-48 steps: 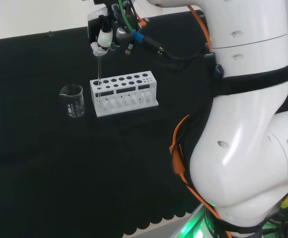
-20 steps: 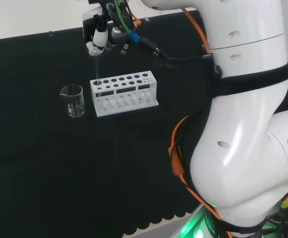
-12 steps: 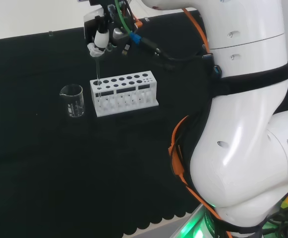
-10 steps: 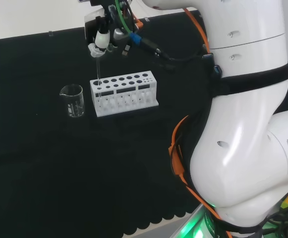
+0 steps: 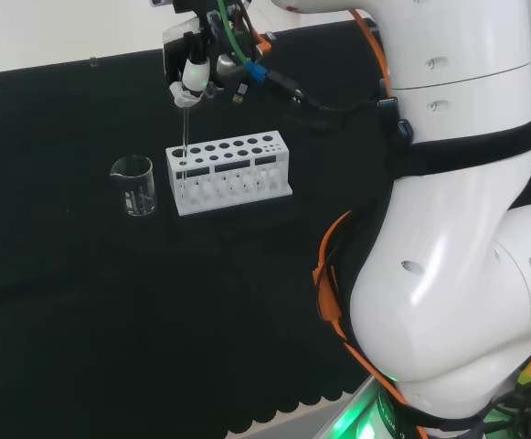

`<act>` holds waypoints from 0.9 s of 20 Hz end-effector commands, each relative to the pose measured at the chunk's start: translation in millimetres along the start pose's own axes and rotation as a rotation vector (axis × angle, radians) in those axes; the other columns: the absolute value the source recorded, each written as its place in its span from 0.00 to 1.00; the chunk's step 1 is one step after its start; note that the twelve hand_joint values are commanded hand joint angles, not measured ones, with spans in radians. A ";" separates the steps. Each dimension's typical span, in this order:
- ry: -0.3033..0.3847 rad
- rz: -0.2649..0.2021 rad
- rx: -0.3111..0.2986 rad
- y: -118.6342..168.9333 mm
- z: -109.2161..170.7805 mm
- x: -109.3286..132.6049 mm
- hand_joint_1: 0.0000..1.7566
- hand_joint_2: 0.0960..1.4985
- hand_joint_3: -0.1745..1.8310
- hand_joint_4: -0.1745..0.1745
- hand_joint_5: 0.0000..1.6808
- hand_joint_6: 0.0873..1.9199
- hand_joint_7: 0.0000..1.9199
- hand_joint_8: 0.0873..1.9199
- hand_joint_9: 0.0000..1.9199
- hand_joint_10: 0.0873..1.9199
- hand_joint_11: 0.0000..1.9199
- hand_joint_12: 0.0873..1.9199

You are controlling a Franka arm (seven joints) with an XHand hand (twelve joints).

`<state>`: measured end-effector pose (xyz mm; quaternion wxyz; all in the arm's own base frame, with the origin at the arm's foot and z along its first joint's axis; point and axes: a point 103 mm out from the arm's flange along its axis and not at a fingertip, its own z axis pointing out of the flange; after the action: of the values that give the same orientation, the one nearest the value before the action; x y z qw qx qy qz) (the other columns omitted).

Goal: Put the glass rod back on the white test tube rack.

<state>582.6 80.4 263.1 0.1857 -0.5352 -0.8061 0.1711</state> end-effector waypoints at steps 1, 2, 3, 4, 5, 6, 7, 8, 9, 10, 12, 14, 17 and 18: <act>-0.007 -0.007 0.007 -0.2 4.3 2.8 0.67 0.47 0.40 0.00 0.66 0.47 0.76 0.20 0.90 0.00 0.81 0.38; -0.008 -0.008 0.007 0.5 4.5 4.1 0.67 0.47 0.40 0.00 0.66 0.47 0.76 0.20 0.90 0.00 0.81 0.38; -0.010 -0.010 0.008 1.0 4.7 5.1 0.67 0.47 0.40 0.00 0.66 0.47 0.76 0.20 0.90 0.00 0.81 0.38; -0.011 -0.012 0.009 1.9 5.0 6.5 0.67 0.47 0.40 0.00 0.66 0.47 0.76 0.20 0.90 0.00 0.81 0.38; -0.012 -0.013 0.011 2.5 5.2 7.3 0.67 0.47 0.40 0.00 0.66 0.47 0.76 0.20 0.90 0.00 0.81 0.38; -0.015 -0.014 0.012 3.4 5.1 8.5 0.67 0.47 0.40 0.00 0.66 0.47 0.76 0.20 0.90 0.00 0.81 0.38; -0.015 -0.014 0.013 4.3 4.8 9.1 0.67 0.47 0.40 0.00 0.66 0.47 0.76 0.20 0.90 0.00 0.81 0.38; -0.017 -0.014 0.014 5.3 4.4 10.0 0.67 0.47 0.40 0.00 0.66 0.47 0.76 0.20 0.90 0.00 0.81 0.38; -0.016 -0.015 0.014 6.1 4.0 10.3 0.67 0.47 0.40 0.00 0.66 0.47 0.76 0.20 0.90 0.00 0.81 0.38; -0.014 -0.018 0.011 5.8 3.9 9.5 0.67 0.47 0.40 0.00 0.65 0.47 0.76 0.20 0.90 0.00 0.81 0.38; -0.017 -0.017 0.017 7.0 3.8 10.4 0.67 0.47 0.40 0.00 0.65 0.47 0.76 0.20 0.90 0.00 0.81 0.38; -0.014 -0.017 0.020 8.6 3.2 12.3 0.67 0.47 0.40 0.00 0.65 0.47 0.76 0.20 0.90 0.00 0.81 0.38; -0.014 -0.019 0.023 9.4 1.4 14.7 0.67 0.47 0.40 0.00 0.65 0.47 0.76 0.20 0.90 0.00 0.81 0.38; -0.013 -0.017 0.028 9.3 0.9 14.8 0.67 0.47 0.40 0.00 0.65 0.47 0.76 0.20 0.90 0.00 0.81 0.38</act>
<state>584.6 94.4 259.1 0.1858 -0.5253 -0.8106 0.1803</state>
